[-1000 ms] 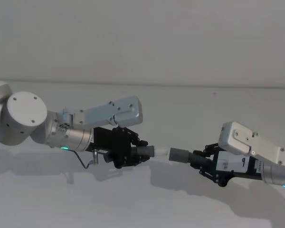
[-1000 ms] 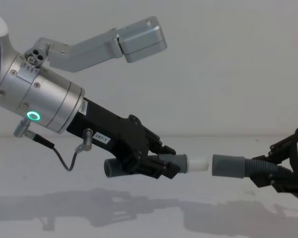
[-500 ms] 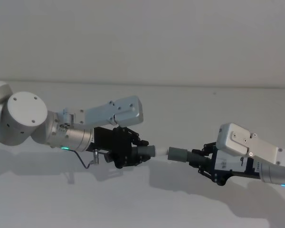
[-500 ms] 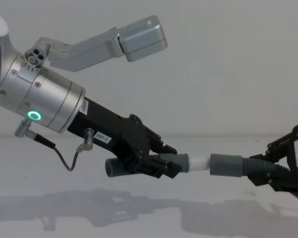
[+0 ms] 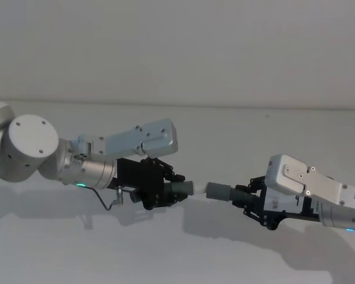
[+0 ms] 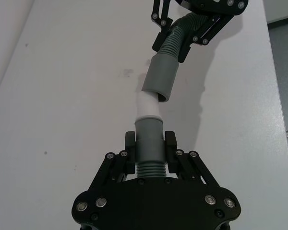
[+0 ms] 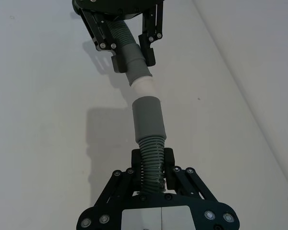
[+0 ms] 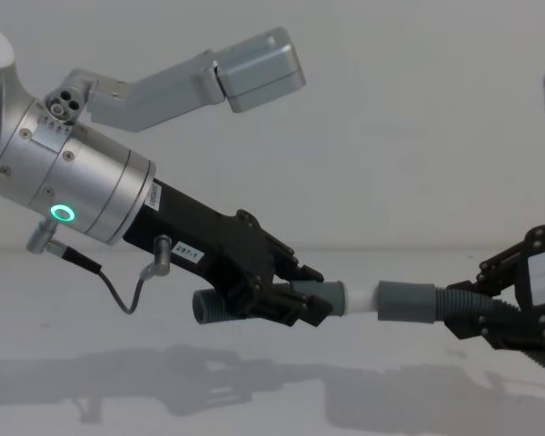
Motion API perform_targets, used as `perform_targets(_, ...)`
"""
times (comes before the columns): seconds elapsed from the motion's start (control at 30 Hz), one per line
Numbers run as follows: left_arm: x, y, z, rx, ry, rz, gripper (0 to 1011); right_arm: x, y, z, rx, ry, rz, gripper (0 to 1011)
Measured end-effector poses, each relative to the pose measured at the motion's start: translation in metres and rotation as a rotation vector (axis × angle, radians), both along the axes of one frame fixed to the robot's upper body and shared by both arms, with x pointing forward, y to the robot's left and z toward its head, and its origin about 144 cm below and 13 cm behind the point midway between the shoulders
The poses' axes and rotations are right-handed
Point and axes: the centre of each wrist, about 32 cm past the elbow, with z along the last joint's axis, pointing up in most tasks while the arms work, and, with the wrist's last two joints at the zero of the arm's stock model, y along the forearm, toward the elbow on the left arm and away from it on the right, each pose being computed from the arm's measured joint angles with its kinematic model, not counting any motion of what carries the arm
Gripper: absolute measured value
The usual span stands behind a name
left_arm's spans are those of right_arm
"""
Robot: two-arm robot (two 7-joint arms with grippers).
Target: Use both hands to pick up one end of the pipe from the table, align the ends, and insert them.
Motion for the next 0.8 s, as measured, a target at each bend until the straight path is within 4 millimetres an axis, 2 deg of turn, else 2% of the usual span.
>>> perform_targets(0.8, -0.0008, 0.0007, -0.0014, -0.010, 0.021, -0.053, 341, 0.0070, 0.0063, -0.0030, 0.009, -0.005, -0.004, 266)
